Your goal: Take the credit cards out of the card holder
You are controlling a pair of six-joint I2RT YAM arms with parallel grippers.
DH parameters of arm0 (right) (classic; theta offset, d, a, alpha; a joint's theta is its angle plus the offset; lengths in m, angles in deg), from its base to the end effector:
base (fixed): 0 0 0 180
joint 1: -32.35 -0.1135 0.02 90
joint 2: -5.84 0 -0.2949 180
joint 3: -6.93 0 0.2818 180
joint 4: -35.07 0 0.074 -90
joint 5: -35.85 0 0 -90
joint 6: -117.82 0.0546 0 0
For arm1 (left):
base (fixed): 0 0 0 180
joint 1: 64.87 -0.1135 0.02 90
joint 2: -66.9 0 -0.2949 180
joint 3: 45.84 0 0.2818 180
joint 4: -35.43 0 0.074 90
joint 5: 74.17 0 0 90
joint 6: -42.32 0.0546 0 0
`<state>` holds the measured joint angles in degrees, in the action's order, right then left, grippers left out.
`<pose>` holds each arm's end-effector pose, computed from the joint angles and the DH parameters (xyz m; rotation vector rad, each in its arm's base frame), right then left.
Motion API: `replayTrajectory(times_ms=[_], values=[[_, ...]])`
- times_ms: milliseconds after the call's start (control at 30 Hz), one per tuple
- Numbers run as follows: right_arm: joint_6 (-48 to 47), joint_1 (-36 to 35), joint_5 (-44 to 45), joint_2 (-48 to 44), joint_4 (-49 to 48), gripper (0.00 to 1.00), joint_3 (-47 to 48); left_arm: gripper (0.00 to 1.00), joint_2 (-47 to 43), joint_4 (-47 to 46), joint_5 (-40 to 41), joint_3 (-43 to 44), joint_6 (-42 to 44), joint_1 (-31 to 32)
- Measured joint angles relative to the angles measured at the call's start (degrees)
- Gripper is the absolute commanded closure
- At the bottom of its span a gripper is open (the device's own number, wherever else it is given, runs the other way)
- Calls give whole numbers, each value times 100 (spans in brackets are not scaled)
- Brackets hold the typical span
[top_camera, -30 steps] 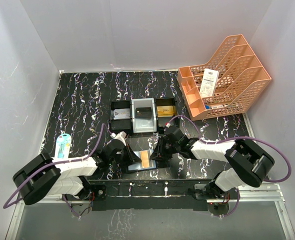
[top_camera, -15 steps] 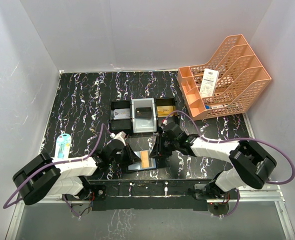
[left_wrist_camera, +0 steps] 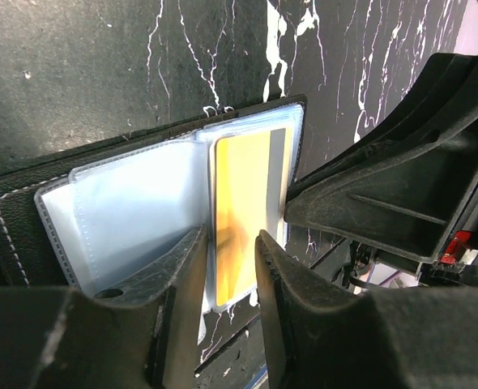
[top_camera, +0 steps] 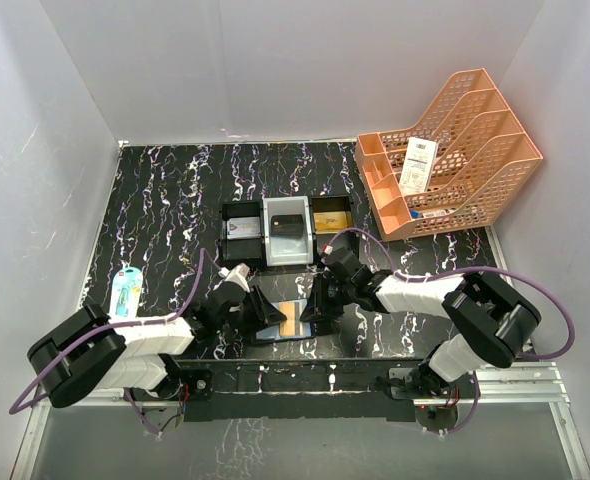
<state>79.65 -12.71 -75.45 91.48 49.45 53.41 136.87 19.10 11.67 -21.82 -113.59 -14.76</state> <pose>0.1910 0.2195 0.1292 -0.0078 2.8096 1.0410 0.1423 -0.1764 0.1245 -0.2755 2.3490 -1.2122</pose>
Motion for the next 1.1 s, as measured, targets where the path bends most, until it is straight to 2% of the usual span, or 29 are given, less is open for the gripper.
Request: replayTrajectory(times_ms=[200,400,833,867,1000,1100], values=[[92,7,-144,68,-127,92,-68,92,157,-597,-50,-256,-87,-11],[101,7,-107,70,-92,91,-63,100,107,-555,-35,-291,-81,-22],[72,-103,254,66,267,90,144,100,-909,177,79,-343,28,0],[68,-103,260,66,293,90,160,97,-909,197,79,-343,31,0],[46,-103,291,66,319,90,181,72,-883,332,118,-343,33,0],[15,-103,302,66,363,90,210,67,-728,369,136,-341,13,0]])
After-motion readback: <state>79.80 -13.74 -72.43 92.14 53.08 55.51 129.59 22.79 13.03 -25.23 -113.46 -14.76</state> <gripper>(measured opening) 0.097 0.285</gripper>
